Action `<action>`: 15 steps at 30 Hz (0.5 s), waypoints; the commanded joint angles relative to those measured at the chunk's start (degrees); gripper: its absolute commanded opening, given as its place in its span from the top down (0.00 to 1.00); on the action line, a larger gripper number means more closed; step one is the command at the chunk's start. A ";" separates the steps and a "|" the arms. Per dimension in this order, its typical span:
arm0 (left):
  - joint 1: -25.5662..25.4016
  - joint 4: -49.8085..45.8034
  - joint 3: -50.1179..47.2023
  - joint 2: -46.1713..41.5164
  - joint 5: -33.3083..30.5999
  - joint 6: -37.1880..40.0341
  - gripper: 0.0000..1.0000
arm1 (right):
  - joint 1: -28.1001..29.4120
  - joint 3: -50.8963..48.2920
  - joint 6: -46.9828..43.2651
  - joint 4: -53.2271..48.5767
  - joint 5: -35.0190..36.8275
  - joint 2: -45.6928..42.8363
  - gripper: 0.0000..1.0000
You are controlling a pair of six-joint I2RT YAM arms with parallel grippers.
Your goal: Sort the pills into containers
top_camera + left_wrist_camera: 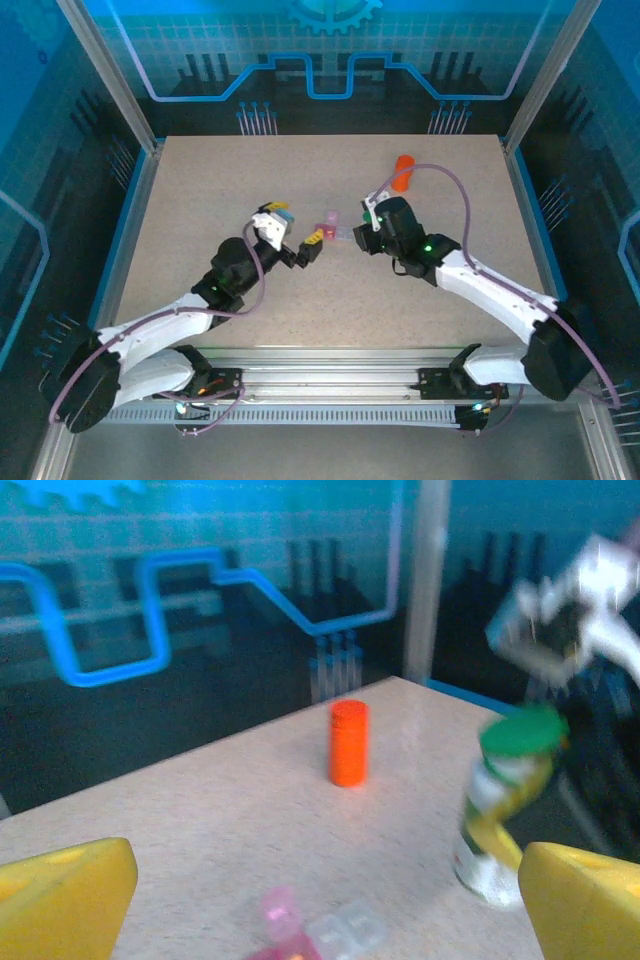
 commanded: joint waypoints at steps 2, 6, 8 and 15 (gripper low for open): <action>0.22 -5.00 -0.73 -5.21 -9.56 -3.22 0.01 | -0.67 -1.60 4.10 6.15 5.07 4.31 0.90; 1.44 -6.07 -2.28 -7.43 -9.75 -5.97 0.01 | -2.75 -1.27 4.03 9.25 5.72 7.82 0.90; 2.22 -7.11 -2.25 -7.69 -9.89 -7.28 0.01 | -4.32 -0.81 3.97 10.80 5.75 9.41 0.90; 4.59 -9.38 -2.07 -7.60 -6.00 -12.27 0.01 | -8.80 3.43 5.20 14.17 7.63 17.36 0.90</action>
